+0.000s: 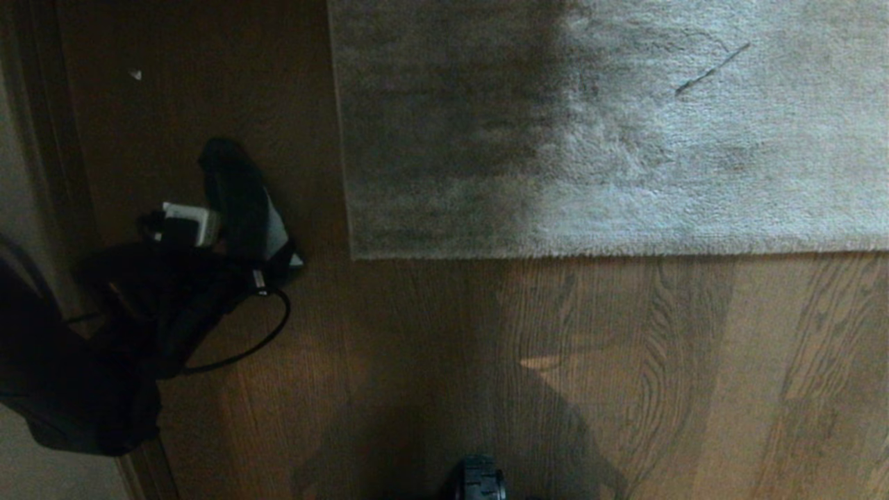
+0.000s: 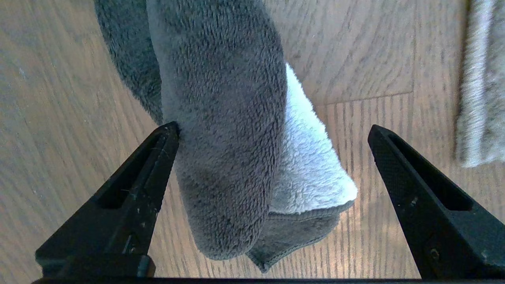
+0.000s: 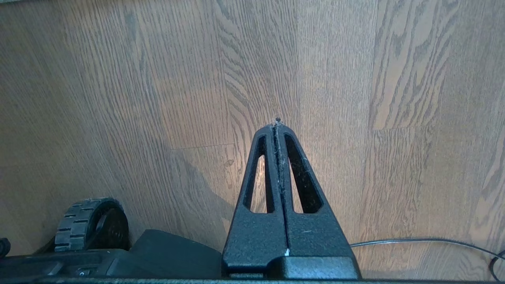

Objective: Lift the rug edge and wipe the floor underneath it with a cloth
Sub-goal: Pick up the rag

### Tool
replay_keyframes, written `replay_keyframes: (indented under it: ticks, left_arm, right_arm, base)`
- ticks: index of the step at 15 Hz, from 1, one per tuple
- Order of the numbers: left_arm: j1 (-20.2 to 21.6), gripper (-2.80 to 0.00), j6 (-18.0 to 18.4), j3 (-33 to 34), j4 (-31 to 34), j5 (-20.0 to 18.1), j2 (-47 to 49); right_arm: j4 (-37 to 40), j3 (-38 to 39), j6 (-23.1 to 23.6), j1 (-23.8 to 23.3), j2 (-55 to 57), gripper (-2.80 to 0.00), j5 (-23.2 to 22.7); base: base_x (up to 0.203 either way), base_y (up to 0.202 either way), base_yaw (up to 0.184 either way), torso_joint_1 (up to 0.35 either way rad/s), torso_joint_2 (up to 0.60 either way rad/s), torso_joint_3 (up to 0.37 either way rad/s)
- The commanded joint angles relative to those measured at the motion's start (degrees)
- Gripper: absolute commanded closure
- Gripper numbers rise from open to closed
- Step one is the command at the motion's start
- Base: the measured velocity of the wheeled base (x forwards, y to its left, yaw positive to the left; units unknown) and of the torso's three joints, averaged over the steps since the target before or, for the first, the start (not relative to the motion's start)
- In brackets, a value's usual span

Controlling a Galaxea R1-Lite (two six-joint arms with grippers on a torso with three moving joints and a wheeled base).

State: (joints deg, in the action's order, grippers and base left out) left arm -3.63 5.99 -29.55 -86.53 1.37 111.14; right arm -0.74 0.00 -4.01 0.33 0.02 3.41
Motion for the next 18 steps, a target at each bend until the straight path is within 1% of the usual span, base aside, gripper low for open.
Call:
replay_keyframes:
  ticks: [1,3,9,13,14,15,18]
  left_arm:
    - [-0.06,-2.80,-0.02,0.02,-1.38,-0.04,1.15]
    - [-0.23,-2.80,-0.02,0.02,-2.48,-0.05,1.98]
    - [-0.15,-2.80,-0.02,-0.07,-2.60,-0.05,3.56]
    - [0.21,-2.80,-0.02,-0.24,-2.68,-1.94,4.25]
    - [0.21,-1.28,0.07,-0.32,-2.68,-1.96,4.46]
    - [0.21,0.00,0.07,-0.33,-2.76,-1.92,4.73]
    - [0.20,0.00,-0.02,-0.87,-2.76,-1.98,5.14]
  right_arm:
    - [-0.05,0.00,-0.03,0.02,-0.02,0.00,0.01]
    - [-0.05,0.00,-0.03,0.02,-0.02,0.00,0.01]
    - [-0.05,0.00,-0.03,0.02,0.06,0.00,0.01]
    - [-0.05,0.00,-0.03,0.02,0.04,0.00,0.01]
    - [-0.05,0.00,-0.03,0.02,-0.02,0.00,0.01]
    - [-0.05,0.00,-0.03,0.02,-0.02,0.00,0.01]
    - [-0.05,0.00,-0.03,0.02,-0.02,0.00,0.01]
  base:
    - [0.000,0.000,0.000,0.000,0.00,0.000]
    - [0.000,0.000,0.000,0.000,0.00,0.000]
    - [0.000,0.000,0.000,0.000,0.00,0.000]
    - [0.000,0.000,0.000,0.000,0.00,0.000]
    - [0.000,0.000,0.000,0.000,0.00,0.000]
    - [0.000,0.000,0.000,0.000,0.00,0.000]
    - [0.000,0.000,0.000,0.000,0.00,0.000]
